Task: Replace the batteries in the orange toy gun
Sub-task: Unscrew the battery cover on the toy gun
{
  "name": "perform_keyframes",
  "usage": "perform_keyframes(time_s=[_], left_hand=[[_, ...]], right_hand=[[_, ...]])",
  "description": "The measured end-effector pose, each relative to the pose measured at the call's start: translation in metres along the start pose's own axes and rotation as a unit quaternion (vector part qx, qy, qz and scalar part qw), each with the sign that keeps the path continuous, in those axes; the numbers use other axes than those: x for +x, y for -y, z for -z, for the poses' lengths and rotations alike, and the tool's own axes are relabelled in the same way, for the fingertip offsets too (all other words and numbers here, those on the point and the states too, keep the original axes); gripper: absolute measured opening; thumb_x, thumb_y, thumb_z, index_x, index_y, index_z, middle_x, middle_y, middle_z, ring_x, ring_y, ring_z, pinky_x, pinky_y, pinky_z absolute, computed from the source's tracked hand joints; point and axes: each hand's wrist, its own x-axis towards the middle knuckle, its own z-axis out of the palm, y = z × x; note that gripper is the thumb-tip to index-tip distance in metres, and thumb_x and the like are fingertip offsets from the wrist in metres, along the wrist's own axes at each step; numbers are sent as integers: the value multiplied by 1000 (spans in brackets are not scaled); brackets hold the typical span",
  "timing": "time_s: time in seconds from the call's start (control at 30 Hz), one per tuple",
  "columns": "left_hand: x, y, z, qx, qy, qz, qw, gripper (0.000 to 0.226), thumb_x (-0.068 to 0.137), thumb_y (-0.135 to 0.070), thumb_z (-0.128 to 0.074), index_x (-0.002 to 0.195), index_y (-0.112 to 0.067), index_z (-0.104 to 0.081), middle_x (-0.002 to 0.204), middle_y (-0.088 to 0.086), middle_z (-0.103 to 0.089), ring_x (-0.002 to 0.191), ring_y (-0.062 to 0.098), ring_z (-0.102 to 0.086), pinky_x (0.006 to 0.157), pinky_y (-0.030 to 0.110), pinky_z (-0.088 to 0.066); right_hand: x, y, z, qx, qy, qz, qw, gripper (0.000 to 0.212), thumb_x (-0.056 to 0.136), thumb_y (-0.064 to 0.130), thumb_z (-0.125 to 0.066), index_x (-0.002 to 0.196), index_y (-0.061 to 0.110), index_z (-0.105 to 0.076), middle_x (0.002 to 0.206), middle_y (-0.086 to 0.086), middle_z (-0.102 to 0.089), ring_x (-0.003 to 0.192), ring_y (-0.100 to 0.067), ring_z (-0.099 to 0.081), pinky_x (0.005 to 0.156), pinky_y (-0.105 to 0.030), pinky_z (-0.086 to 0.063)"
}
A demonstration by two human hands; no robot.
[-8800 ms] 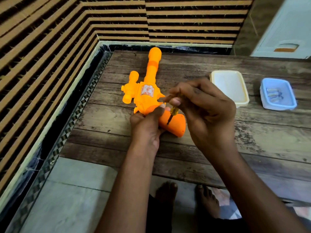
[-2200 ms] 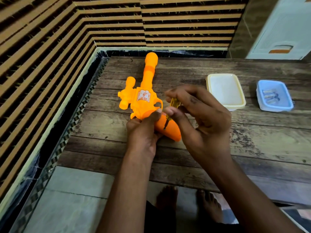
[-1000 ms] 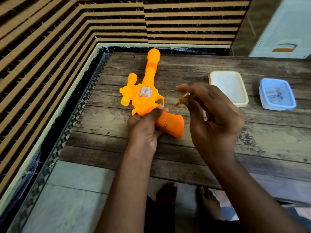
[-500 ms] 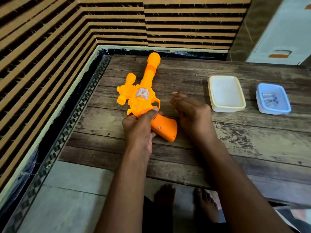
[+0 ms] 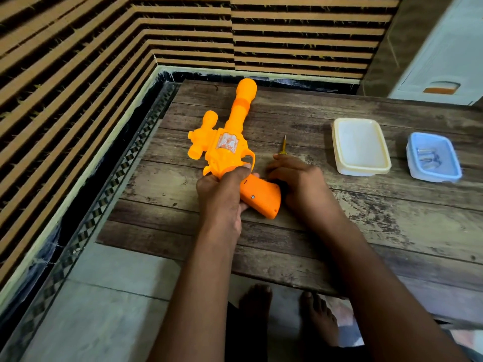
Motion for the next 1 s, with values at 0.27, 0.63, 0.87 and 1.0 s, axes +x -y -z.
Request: perform_keyframes(time_s=[0.27, 0.63, 0.87, 1.0], left_hand=[[2, 0, 0, -6, 6, 0, 1000, 28, 86, -1, -75, 109, -16, -70, 92, 6, -78, 78, 21, -78, 66, 38, -60], [-1, -2, -7, 66, 15, -109, 992, 7, 76, -11, -76, 76, -17, -78, 87, 9, -78, 96, 41, -73, 92, 61, -57], [-17, 1, -18, 205, 54, -267, 940, 41, 78, -36, -88, 114, -20, -79, 83, 1, -79, 80, 22, -76, 77, 47, -62], [-19, 4, -23, 212, 46, -286, 933, 58, 73, -34, -91, 126, -17, -74, 86, 0, -80, 80, 21, -77, 75, 46, -63]], right_hand=[[2, 2, 3, 8, 2, -31, 999, 41, 69, -20, -71, 104, 0, -80, 122, -23, -74, 128, -44, -64, 113, -45, -46], [-18, 70, 11, 243, -151, -303, 909, 30, 96, 32, -60, 112, 19, -82, 104, 10, -81, 101, -6, -74, 95, -45, -58], [-11, 89, 23, 652, -191, -408, 610, 30, 107, 2, -45, 117, -7, -72, 118, -26, -75, 120, -42, -69, 103, -49, -56], [-14, 95, 29, 720, -196, -409, 524, 30, 106, 0, -42, 117, -7, -70, 120, -26, -74, 115, -39, -73, 97, -44, -61]])
